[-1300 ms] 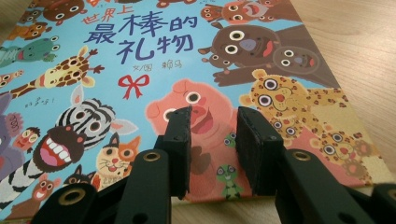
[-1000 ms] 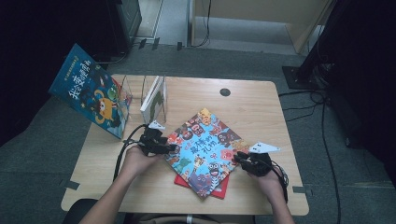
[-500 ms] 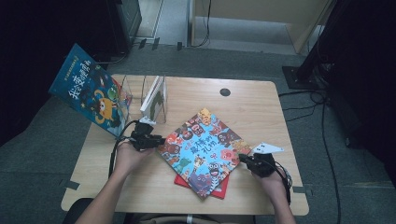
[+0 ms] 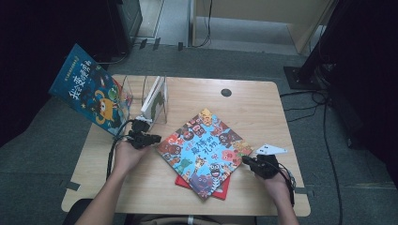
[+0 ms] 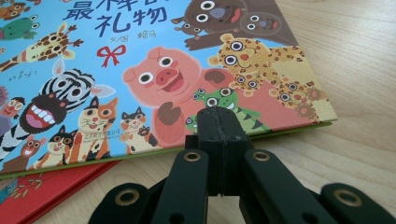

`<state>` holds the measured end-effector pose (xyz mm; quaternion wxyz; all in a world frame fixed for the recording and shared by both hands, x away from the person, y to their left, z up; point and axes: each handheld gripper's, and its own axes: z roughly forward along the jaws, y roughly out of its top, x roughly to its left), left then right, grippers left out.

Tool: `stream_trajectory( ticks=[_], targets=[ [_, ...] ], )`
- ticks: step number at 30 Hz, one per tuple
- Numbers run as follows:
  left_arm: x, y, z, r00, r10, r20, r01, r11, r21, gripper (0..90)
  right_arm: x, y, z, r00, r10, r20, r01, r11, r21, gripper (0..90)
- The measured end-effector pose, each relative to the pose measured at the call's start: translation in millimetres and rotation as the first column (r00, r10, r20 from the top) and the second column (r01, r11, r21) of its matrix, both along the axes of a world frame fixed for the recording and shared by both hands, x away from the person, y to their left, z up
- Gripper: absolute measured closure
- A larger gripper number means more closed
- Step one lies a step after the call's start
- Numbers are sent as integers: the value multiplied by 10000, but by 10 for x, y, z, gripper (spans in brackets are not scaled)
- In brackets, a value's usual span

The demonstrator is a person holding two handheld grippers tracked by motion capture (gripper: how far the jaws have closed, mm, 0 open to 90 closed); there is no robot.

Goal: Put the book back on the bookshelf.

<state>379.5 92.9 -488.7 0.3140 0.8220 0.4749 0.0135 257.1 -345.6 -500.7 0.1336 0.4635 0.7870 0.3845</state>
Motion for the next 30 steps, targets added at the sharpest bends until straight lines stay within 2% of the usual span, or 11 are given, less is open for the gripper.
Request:
stream_trajectory(
  ticks=[4,6,9,16,21,25,27,30],
  targets=[
    [9,-2,-24,9999,-157,-57,158,9997,202,845,0,-4,-4,10000,-22,-74,22,10000,41,900],
    [20,-17,-49,9995,-244,-218,250,9993,285,838,3,-11,-8,9999,-22,-110,23,10000,49,898],
    [40,-27,-58,9993,-304,-231,310,9992,261,838,7,-19,-9,9999,-18,-110,19,10000,69,877],
    [27,-26,-71,9991,-331,-278,335,9994,129,872,9,-26,-11,9998,20,-196,-16,9998,177,900],
    [-16,-57,-62,9979,-560,-316,569,9980,286,893,21,-36,-11,9998,-50,-177,53,9998,180,900],
    [-34,-74,-43,9978,-426,-506,447,9981,421,874,40,-56,-15,9997,-133,-206,138,9996,246,896],
    [-51,-93,-39,9980,-473,-426,496,9973,533,886,53,-67,-20,9994,-215,-288,226,9989,400,894],
    [-71,-114,-37,9959,-773,-461,802,9948,632,900,82,-86,-36,9982,-403,-450,425,9979,487,894]
  ],
)
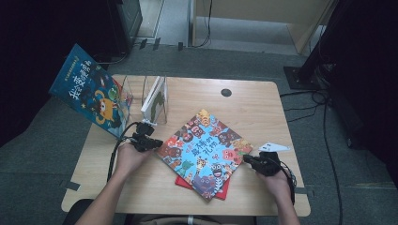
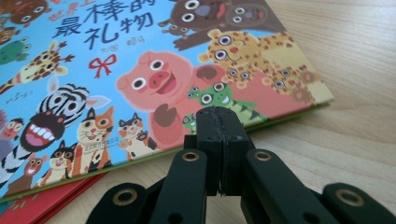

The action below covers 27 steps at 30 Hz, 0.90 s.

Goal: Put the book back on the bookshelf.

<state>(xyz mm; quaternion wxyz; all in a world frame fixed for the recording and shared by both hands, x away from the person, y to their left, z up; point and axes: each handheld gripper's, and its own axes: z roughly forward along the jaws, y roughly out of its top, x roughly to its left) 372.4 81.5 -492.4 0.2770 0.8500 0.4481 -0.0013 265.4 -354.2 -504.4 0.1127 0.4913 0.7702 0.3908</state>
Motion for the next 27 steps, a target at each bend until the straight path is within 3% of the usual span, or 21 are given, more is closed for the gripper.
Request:
stream_trajectory(
  ticks=[6,12,21,27],
  targets=[
    [-20,-13,4,9996,-236,-168,236,9997,-31,899,25,11,-1,10000,-40,67,42,9995,-327,896],
    [-81,-33,8,9985,-504,-198,503,9987,-47,900,59,2,5,9998,-173,5,173,9993,-342,892],
    [-159,10,30,9989,-318,-341,301,9982,-513,893,127,-2,20,9998,-161,74,163,9995,-265,893],
    [-228,13,17,9990,-253,-380,232,9982,-545,893,180,2,18,9997,-247,74,248,9994,-222,896]
  ],
)
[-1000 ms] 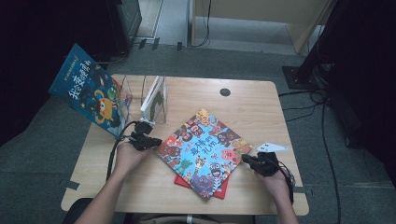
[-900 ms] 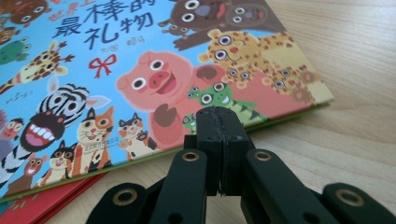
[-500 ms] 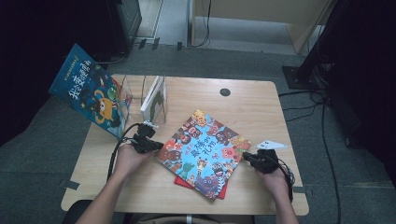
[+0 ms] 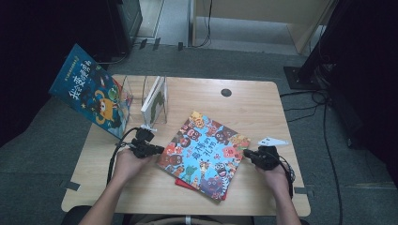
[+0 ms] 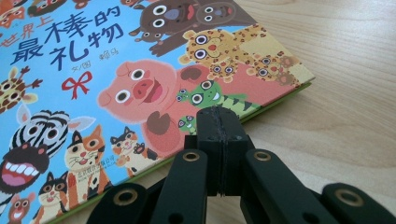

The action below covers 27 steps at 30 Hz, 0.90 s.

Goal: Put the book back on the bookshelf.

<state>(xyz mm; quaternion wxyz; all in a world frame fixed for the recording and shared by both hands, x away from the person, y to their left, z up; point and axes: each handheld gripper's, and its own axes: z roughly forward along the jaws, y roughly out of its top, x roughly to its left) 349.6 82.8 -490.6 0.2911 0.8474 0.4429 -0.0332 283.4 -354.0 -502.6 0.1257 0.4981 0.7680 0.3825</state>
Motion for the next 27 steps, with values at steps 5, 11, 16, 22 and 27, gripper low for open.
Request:
stream_trajectory(
  ticks=[5,11,16,22,27],
  targets=[
    [-56,-19,-28,9999,3,-154,-2,9999,108,880,46,20,-2,9996,-290,-18,290,9996,73,897],
    [-112,-4,-24,9997,15,-257,-11,9999,129,877,106,50,-1,9994,-357,19,357,9994,-7,895],
    [-165,15,-27,9996,125,-259,-125,9999,10,857,166,74,1,9995,-301,105,302,9995,-116,897],
    [-135,65,15,9995,280,-126,-282,9994,-204,724,201,88,3,9995,-288,132,291,9994,-178,889],
    [-112,48,104,9996,213,194,-207,9993,-311,630,150,105,31,9994,267,197,-262,9994,-213,900]
  ],
)
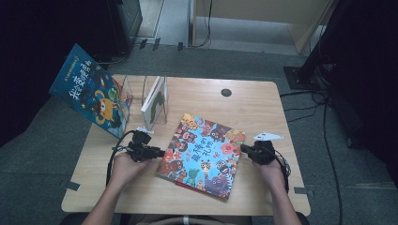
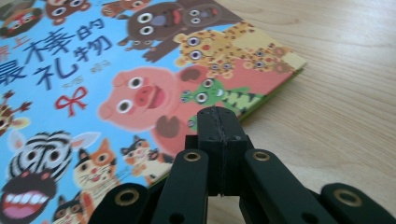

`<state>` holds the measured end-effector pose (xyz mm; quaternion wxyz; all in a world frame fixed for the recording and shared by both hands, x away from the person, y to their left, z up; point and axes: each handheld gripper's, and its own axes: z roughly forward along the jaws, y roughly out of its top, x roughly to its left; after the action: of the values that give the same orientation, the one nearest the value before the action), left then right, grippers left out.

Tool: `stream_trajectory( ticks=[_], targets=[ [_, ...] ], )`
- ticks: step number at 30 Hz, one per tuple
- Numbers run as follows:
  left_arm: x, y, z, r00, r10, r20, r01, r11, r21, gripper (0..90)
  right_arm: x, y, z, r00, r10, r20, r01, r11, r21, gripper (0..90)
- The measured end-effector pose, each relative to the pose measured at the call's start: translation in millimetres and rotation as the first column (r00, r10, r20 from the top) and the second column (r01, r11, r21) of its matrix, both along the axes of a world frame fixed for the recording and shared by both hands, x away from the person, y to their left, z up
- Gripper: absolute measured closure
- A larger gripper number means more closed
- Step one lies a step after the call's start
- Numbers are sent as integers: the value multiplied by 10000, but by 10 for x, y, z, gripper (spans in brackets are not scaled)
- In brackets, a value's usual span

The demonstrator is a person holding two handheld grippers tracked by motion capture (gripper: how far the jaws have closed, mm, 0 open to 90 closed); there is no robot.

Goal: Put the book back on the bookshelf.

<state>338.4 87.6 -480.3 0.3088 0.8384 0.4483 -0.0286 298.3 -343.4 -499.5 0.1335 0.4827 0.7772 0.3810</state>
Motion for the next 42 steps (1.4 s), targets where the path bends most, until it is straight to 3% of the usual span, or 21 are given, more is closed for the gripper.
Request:
stream_trajectory(
  ticks=[7,13,18,21,30,42],
  targets=[
    [94,-79,34,9999,-83,103,85,9998,-195,570,-82,26,-8,9998,189,103,-189,9998,-35,900],
    [228,-142,14,9994,-220,-248,217,9997,-125,528,-160,39,-24,9995,308,-7,-308,9994,-150,895],
    [298,-187,29,9994,-281,-200,275,9992,-274,520,-209,44,-37,9994,350,-12,-350,9993,-162,882],
    [348,-227,14,9991,-375,-184,372,9992,-160,485,-240,46,-35,9995,313,51,-313,9995,-61,880],
    [438,-327,-61,9963,-599,-619,601,9982,3,468,-306,59,-61,9992,376,-97,-378,9991,-177,867],
    [452,-388,-106,9905,-848,-1081,807,9959,-413,442,-320,76,-56,9989,469,-86,-470,9987,-181,892]
  ],
)
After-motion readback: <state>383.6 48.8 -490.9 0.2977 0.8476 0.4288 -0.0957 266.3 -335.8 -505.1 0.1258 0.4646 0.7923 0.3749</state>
